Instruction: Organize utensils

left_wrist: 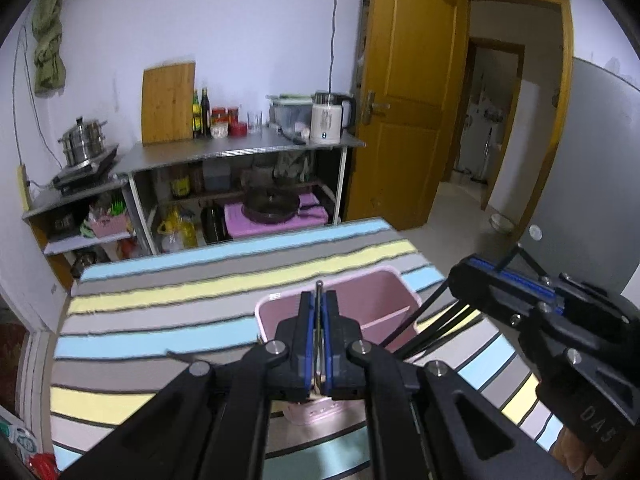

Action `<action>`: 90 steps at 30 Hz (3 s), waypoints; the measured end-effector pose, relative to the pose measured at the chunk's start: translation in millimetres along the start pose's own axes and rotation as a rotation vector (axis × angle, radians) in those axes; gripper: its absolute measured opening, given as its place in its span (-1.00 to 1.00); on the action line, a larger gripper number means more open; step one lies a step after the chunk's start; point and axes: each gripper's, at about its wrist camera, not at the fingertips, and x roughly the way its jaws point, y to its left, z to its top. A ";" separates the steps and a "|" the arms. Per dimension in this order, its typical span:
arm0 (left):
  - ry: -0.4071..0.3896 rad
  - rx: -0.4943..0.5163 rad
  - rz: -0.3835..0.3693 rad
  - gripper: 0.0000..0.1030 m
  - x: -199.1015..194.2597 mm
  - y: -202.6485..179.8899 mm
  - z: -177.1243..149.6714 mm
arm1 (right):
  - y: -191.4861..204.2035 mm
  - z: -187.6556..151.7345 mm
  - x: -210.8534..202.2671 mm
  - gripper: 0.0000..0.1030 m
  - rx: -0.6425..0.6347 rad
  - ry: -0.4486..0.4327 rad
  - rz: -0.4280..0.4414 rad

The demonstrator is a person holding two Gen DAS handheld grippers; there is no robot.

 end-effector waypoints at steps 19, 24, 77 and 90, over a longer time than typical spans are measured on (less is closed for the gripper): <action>0.013 -0.076 -0.012 -0.41 -29.3 5.6 -35.2 | -11.6 -20.9 -28.5 -0.74 0.052 0.035 0.026; -0.017 -0.082 -0.009 -0.41 -58.3 0.5 -53.7 | -7.5 -40.1 -58.1 -0.72 0.060 0.028 0.028; -0.028 -0.082 0.101 -0.33 -182.2 -64.9 -215.3 | 47.2 -198.7 -193.1 -0.24 -0.003 0.114 -0.052; -0.031 -0.089 0.110 -0.33 -181.4 -63.9 -217.2 | 47.3 -198.0 -193.9 -0.23 -0.007 0.110 -0.058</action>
